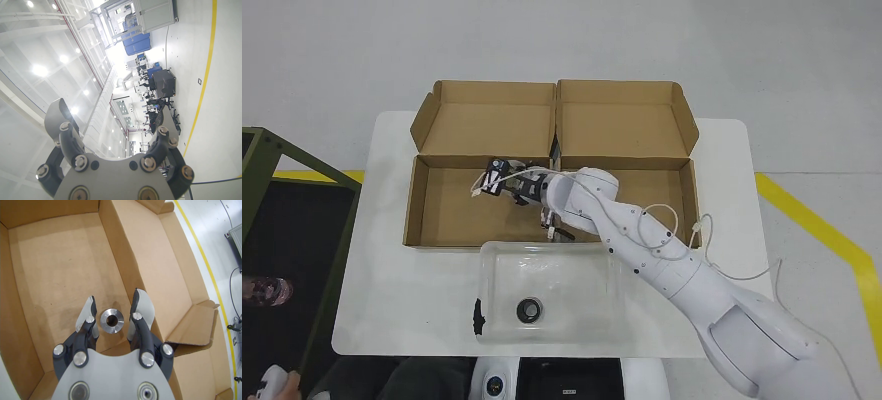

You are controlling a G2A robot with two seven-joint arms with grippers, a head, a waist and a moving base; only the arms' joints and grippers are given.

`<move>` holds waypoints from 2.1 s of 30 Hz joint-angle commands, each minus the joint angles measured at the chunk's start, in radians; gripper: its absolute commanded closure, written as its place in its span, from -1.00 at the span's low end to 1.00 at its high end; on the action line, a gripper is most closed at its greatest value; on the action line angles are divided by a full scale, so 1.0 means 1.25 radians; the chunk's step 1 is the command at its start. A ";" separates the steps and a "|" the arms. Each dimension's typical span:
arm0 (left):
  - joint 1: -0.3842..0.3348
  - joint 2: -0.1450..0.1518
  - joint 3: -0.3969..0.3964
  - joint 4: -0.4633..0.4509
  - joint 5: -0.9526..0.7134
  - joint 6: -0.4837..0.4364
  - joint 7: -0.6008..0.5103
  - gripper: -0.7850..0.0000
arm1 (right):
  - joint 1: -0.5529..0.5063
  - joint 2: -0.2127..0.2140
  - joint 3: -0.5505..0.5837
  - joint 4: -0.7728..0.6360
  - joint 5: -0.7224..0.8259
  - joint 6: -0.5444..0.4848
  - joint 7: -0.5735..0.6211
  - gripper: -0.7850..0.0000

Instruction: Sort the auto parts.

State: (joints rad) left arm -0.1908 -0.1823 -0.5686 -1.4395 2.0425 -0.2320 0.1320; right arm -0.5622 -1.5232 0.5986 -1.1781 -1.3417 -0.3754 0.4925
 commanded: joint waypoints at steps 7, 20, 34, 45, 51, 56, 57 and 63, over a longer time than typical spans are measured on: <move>0.000 0.000 0.000 0.000 0.000 0.000 0.000 -1.00 | -0.085 0.032 0.065 -0.172 -0.010 -0.067 0.015 0.04; 0.000 0.000 0.000 0.000 0.000 0.000 0.000 -1.00 | -0.283 0.091 0.155 -0.441 -0.020 -0.229 0.036 -0.18; 0.000 0.000 0.000 0.000 0.000 0.000 0.000 -1.00 | -0.452 0.140 0.207 -0.591 -0.071 -0.344 0.050 -0.29; 0.000 0.000 0.000 0.000 0.000 0.000 0.000 -1.00 | -0.548 0.173 0.226 -0.629 -0.149 -0.418 0.018 -0.30; 0.000 0.000 0.000 0.000 0.000 0.000 0.000 -1.00 | -0.568 0.183 0.226 -0.612 -0.180 -0.429 0.010 -0.29; 0.000 0.000 0.000 0.000 0.000 0.000 0.000 -1.00 | -0.575 0.190 0.224 -0.602 -0.188 -0.437 0.004 -0.29; 0.000 0.000 0.000 0.000 0.000 0.000 0.000 -1.00 | -0.575 0.191 0.223 -0.599 -0.189 -0.438 0.003 -0.29; 0.000 0.000 0.000 0.000 0.000 0.000 0.000 -1.00 | -0.579 0.196 0.216 -0.593 -0.187 -0.441 0.003 -0.30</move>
State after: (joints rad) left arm -0.1908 -0.1823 -0.5686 -1.4395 2.0425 -0.2320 0.1320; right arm -1.2854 -1.2793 0.8709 -1.9195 -1.5750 -0.9252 0.4963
